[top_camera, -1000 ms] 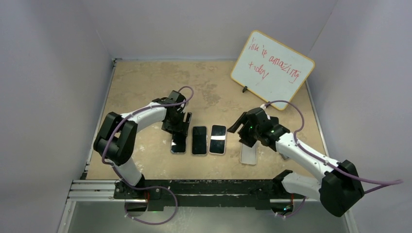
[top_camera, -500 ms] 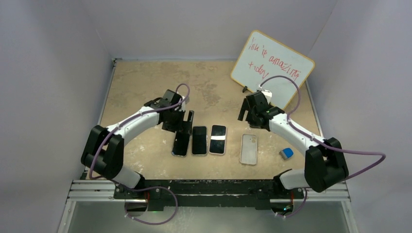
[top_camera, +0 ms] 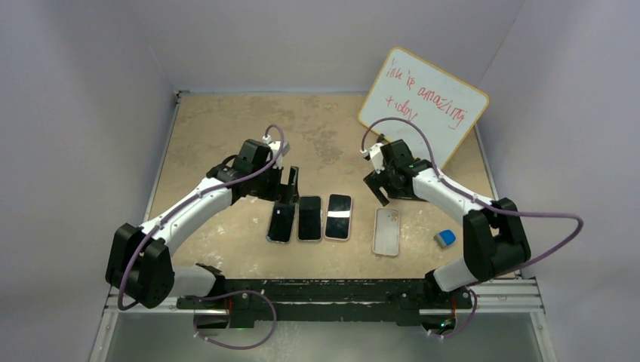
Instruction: Put the phone into the phone case
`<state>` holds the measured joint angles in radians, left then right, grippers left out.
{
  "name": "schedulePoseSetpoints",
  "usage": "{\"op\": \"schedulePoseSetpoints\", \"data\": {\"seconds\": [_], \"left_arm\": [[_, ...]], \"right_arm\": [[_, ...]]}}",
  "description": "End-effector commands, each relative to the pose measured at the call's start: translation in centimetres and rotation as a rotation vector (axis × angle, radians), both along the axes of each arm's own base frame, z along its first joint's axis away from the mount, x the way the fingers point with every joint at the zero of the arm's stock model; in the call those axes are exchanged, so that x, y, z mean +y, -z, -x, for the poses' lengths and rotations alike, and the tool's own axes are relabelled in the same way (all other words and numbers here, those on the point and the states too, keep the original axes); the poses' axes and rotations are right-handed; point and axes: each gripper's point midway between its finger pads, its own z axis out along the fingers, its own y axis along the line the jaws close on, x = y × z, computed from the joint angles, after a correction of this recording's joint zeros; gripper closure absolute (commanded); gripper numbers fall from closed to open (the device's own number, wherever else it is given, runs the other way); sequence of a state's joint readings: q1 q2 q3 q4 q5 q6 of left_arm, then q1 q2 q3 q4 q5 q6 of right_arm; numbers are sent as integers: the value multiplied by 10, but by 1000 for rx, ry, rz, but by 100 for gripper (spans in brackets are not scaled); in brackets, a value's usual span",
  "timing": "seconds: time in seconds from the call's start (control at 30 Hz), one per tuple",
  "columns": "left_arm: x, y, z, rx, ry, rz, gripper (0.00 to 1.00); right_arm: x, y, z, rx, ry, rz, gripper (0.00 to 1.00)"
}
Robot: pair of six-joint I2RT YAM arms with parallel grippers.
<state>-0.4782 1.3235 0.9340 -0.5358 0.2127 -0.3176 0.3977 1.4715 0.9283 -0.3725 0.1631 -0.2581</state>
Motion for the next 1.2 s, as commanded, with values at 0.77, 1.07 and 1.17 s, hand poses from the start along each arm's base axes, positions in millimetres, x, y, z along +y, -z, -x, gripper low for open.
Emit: {"op": "schedulePoseSetpoints", "data": {"seconds": [0.77,1.07,1.17], "left_arm": [[6,-10,-11,-90,-27,-19,1],[8,-7,-15,-88,-43,-33,1],[8,-6,-16,-86,-43,-37,1]], "right_arm": [[-49,44,-35,237,-517,33,9],[-55,61,-42,284,-528,41,11],[-51,66,-45,278,-524,15,13]]}}
